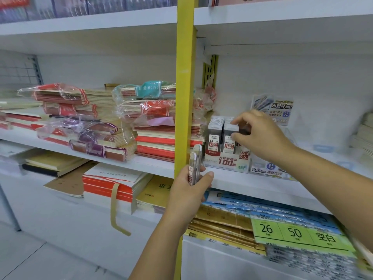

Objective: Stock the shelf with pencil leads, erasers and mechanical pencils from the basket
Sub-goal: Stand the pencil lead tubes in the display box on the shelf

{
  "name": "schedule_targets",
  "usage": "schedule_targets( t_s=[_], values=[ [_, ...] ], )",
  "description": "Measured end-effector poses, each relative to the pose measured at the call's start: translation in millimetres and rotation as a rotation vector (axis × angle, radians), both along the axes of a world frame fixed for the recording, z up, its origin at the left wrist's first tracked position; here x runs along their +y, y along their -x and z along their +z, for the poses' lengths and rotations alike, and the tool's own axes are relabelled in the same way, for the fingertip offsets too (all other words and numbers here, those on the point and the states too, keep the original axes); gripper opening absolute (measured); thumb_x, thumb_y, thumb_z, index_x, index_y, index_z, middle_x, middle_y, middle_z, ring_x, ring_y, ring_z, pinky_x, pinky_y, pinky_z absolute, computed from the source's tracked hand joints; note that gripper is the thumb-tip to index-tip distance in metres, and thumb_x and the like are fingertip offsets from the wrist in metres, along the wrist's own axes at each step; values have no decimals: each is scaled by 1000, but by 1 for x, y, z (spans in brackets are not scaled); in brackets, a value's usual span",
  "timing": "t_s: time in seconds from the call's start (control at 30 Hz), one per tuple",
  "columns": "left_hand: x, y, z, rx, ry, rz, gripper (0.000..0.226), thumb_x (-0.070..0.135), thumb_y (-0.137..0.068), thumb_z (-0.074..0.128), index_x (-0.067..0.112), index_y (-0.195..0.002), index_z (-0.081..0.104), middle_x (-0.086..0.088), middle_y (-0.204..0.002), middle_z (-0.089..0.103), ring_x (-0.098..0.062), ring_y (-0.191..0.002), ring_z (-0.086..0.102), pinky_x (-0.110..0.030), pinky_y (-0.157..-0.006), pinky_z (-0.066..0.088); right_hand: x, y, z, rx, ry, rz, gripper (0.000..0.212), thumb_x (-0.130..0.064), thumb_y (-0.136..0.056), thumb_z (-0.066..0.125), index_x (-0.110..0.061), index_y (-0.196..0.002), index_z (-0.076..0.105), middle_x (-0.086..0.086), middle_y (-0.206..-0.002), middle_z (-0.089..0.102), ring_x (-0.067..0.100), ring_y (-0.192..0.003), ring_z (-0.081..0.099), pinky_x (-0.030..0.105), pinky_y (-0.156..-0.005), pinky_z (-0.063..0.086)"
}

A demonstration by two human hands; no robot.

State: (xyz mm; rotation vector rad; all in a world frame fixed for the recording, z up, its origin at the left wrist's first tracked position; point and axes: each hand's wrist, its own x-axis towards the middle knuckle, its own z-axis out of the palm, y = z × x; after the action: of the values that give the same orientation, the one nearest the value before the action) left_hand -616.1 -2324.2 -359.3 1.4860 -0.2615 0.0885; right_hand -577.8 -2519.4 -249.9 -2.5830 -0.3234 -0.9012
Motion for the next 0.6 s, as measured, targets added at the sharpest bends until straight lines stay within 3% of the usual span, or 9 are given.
schedule_targets(
  t_s=[0.13,0.37,0.5,0.6],
  values=[
    [2,-1,-1,-4,-15,-8,5,38,-92,63,40,-97,62,7,-88,69,-6,-61,56,-20,-53,45,-3,-5,-5,-49,64,-88,33,-30,-84,70,-25,-115,61,-5,-104,46,16,-109,45,36,-88,45],
    [2,1,0,-33,-18,-9,13,36,-91,67,32,-103,63,6,-73,64,2,-52,56,-13,-50,46,-4,-10,-5,-15,82,-109,45,-34,-80,73,-29,-123,59,-3,-104,48,17,-112,43,34,-85,43],
    [1,2,1,-56,6,0,20,29,-86,75,27,-102,64,8,-65,63,-3,-52,57,-15,-49,47,1,-1,-4,-91,111,-146,42,-33,-85,68,-27,-126,58,-6,-101,45,14,-105,41,28,-81,36],
    [0,2,0,-78,-1,18,24,27,-82,79,32,-101,64,6,-75,70,-7,-56,64,-18,-51,51,12,23,-12,-71,-102,62,22,-36,-90,60,-31,-111,66,-14,-90,56,6,-87,52,24,-77,45]
  ],
)
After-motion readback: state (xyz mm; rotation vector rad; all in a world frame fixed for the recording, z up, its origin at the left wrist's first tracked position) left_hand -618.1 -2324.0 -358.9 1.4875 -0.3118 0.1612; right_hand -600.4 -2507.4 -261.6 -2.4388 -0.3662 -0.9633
